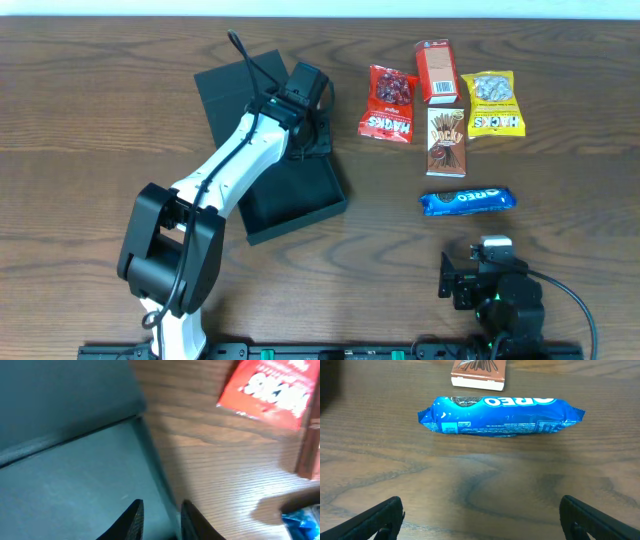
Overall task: Pack container
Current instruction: 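Push the lid back past vertical with the left gripper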
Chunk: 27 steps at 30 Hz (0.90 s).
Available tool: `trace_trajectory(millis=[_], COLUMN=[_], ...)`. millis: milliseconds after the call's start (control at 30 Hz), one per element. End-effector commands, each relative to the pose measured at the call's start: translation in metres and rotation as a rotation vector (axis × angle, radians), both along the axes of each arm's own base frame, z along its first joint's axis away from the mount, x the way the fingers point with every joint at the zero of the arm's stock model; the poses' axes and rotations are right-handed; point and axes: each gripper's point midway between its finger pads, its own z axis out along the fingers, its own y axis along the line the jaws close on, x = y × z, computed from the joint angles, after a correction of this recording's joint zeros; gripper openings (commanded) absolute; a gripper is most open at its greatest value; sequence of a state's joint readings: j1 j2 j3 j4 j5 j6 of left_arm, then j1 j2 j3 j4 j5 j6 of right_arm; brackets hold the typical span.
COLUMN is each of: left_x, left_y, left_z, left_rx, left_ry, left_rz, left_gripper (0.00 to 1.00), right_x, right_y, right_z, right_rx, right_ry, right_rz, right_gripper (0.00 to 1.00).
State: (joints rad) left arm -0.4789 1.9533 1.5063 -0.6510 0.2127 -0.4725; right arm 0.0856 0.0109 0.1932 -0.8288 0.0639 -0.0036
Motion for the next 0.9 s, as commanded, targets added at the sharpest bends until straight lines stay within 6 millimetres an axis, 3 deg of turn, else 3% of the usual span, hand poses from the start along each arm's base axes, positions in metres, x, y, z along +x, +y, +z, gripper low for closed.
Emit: trace_trajectory(millis=[0,200,467,533,633,867], left_x=[0.012,0.012,0.003,0.002,0.003,0.005], left_y=[-0.01,-0.011,-0.015,-0.015,-0.015,-0.011], left_z=[0.014,0.011,-0.019,-0.022,-0.022,-0.023], left_rx=[-0.038,-0.033,-0.002,0.001,0.0,0.024], left_ry=[-0.031,-0.027,0.044,0.053,0.051,0.036], left_rz=[-0.005,-0.005,-0.012,-0.004,-0.002,0.003], left_gripper=[0.3,0.3,0.28,0.24,0.06,0.06], right_x=[0.0,0.0,0.0,0.0,0.0,0.0], right_y=[0.0,0.0,0.0,0.0,0.0,0.0], right_z=[-0.003,-0.003,-0.003,-0.003,-0.003,-0.003], right_rx=[0.009,0.009,0.009,0.009,0.009,0.009], right_ry=[0.004,0.004,0.004,0.004,0.004,0.004], right_rz=[-0.007,-0.007,-0.007,-0.007,-0.007,-0.007], right_gripper=[0.99,0.99,0.99,0.99,0.99,0.99])
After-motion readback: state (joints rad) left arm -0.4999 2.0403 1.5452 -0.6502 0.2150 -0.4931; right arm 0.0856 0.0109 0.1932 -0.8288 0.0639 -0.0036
